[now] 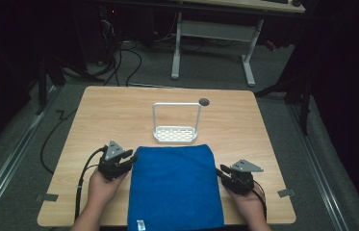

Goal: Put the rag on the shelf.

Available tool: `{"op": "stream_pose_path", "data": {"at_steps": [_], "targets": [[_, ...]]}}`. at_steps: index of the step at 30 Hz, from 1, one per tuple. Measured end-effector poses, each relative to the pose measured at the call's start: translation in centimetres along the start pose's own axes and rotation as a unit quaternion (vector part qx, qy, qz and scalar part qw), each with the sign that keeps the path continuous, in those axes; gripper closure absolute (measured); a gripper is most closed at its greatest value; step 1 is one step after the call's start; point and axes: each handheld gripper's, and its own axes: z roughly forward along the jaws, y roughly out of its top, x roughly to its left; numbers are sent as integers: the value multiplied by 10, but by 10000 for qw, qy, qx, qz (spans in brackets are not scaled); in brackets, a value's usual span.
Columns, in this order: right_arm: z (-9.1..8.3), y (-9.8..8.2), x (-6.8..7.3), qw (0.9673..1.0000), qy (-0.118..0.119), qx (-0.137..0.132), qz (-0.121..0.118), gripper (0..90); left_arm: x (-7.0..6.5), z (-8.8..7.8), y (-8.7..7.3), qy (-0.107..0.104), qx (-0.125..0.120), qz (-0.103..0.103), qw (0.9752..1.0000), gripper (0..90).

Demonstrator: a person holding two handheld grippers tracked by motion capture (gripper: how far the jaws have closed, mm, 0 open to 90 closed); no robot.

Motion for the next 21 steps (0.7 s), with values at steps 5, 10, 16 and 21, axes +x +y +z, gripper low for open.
{"op": "stream_pose_path", "data": {"at_steps": [5, 10, 16, 21], "targets": [[2, 1, -1, 10000, -13, -6, 10, 693, 15, 22, 3, 104, 119, -489, 9987, 682], [6, 10, 0, 9998, -186, -75, -35, 696, 22, 44, -2, 106, 332, -680, 9971, 661], [20, 32, -7, 9995, -271, -57, 138, 699, 24, 51, -5, 41, 495, -679, 9965, 669], [50, 51, -16, 9990, -324, 258, 180, 669, 26, 53, -7, -40, 542, -783, 9954, 697]]}}
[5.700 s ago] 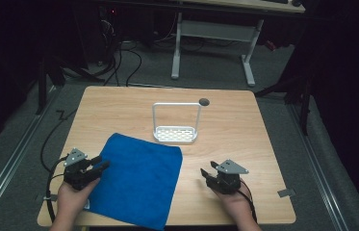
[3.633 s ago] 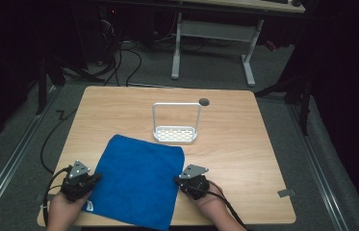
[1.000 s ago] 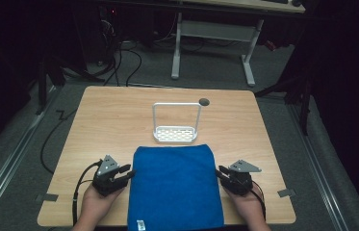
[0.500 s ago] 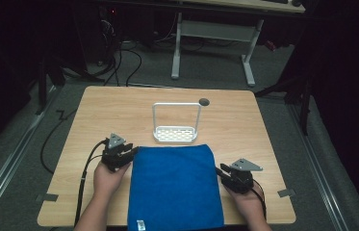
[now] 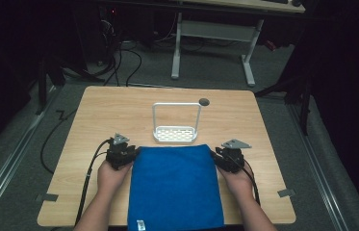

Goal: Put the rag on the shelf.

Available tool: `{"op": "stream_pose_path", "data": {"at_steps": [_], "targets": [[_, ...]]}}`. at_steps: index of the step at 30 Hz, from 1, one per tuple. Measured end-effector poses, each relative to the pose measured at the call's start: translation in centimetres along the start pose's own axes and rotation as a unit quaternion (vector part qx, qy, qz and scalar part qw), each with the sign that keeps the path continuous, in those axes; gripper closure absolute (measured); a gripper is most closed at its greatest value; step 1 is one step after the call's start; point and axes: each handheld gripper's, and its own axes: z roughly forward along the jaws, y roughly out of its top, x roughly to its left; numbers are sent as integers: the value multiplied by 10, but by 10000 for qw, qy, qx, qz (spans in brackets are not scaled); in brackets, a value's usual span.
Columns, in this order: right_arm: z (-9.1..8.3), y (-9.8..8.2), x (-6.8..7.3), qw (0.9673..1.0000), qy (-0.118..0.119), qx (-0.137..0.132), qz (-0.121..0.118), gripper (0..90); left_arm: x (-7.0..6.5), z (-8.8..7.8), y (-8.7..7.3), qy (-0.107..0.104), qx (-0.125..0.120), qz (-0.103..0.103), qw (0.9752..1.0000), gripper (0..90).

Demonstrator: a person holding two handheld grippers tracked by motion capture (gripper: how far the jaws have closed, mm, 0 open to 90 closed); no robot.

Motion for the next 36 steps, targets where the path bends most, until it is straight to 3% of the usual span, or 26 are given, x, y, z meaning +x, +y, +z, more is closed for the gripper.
{"op": "stream_pose_path", "data": {"at_steps": [8, 16, 21, 23, 24, 25, 28, 30, 32, 34, 36], "targets": [[32, 12, -5, 9995, 30, 294, 145, 612, 1, 1, 0, -102, 24, -19, 9999, 741], [38, 9, -3, 9993, 38, 362, 77, 610, -3, 3, 2, -33, 72, 129, 9999, 786], [38, 7, -1, 9995, 8, 296, 51, 657, -5, 3, 1, -8, 74, 188, 9998, 829], [37, 5, 0, 9997, 53, 236, 78, 761, -5, 3, 1, -15, 91, 222, 9997, 848], [37, 5, 0, 9997, 53, 236, 78, 761, -5, 3, 1, -15, 91, 222, 9997, 857], [37, 4, 1, 9997, 124, 233, 11, 863, -5, 3, 1, -33, 105, 260, 9996, 869], [36, 4, 4, 9997, 127, 210, -63, 878, -6, 2, 1, 42, 105, 310, 9995, 882], [33, 4, 6, 9998, 166, 92, -37, 880, -6, 2, 1, 50, 65, 305, 9995, 884], [26, 4, 7, 9998, 160, -106, -14, 880, -8, -4, 1, -31, -257, 190, 9995, 884], [20, 4, 8, 9995, 184, -247, 39, 880, -10, -6, 1, -5, -298, 240, 9993, 885], [8, 3, 12, 9984, 172, -542, 18, 880, -16, -12, 2, 82, -417, 450, 9981, 885]]}}
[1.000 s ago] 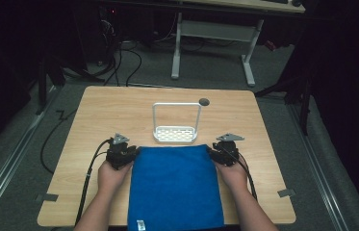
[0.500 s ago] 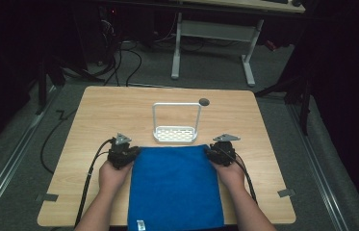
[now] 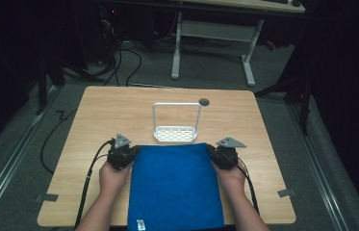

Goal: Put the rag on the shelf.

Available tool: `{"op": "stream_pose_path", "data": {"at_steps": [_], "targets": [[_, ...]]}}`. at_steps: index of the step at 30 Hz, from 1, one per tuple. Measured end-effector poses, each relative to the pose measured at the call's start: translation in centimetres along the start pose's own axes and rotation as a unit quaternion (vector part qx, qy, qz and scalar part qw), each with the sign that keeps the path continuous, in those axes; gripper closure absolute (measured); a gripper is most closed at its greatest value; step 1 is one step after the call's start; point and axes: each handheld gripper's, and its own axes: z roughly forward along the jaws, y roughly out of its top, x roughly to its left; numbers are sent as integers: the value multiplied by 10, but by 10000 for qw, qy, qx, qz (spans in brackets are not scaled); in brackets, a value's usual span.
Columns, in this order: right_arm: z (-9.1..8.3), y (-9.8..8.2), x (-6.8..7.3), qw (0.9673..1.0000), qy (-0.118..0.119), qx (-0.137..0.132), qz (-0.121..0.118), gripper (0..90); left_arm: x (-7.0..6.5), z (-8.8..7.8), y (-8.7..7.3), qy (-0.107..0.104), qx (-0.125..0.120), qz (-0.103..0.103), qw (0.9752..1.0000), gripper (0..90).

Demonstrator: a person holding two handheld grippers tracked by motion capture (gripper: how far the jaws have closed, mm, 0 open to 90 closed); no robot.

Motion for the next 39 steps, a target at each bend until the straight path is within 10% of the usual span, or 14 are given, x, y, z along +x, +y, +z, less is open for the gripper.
{"op": "stream_pose_path", "data": {"at_steps": [5, 26, 39], "targets": [[-21, -7, 6, 9985, -53, -541, -21, 879, -5, -12, -1, 16, -331, -50, 9994, 884], [-55, 5, 20, 9920, 78, -1256, -89, 879, -19, -61, 8, -4, -1455, -148, 9892, 882], [-82, 19, 27, 9830, -25, -1830, -140, 879, -29, -88, 21, 110, -2185, -48, 9758, 882]]}}
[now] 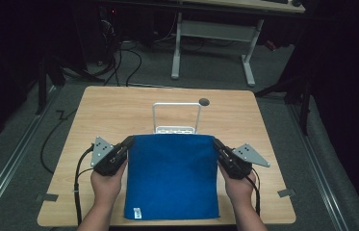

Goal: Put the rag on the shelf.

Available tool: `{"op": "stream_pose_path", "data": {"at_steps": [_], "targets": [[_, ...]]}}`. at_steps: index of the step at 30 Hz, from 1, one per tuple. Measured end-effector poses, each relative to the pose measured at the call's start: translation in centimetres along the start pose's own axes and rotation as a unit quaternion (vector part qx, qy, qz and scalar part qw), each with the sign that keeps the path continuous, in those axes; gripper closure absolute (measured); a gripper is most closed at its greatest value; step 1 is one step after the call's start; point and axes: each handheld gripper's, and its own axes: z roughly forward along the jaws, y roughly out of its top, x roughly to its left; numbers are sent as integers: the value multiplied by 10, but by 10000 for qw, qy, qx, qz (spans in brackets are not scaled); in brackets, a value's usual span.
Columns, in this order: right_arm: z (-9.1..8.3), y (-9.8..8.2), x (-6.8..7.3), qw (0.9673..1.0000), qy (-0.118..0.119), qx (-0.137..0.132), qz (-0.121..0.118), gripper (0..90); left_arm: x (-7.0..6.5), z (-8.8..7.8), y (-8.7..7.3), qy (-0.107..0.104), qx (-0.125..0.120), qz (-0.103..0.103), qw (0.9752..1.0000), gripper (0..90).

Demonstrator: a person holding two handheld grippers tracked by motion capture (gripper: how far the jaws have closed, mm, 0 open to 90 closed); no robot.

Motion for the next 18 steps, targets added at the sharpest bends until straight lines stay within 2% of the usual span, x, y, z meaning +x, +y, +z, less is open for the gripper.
{"op": "stream_pose_path", "data": {"at_steps": [1, 5, 14, 18], "targets": [[-2, 4, 2, 9999, -1, -95, -44, 879, -2, -2, 4, -13, -114, 21, 9999, 882], [-7, 13, 5, 9996, -17, -250, -86, 879, -6, -3, 11, -13, -205, 105, 9997, 883], [-13, 35, 4, 9982, -60, -576, -153, 880, -11, -3, 31, 45, -461, 130, 9988, 884], [-14, 50, 3, 9971, -93, -732, -197, 881, -13, -1, 49, 76, -671, 180, 9976, 885]]}}
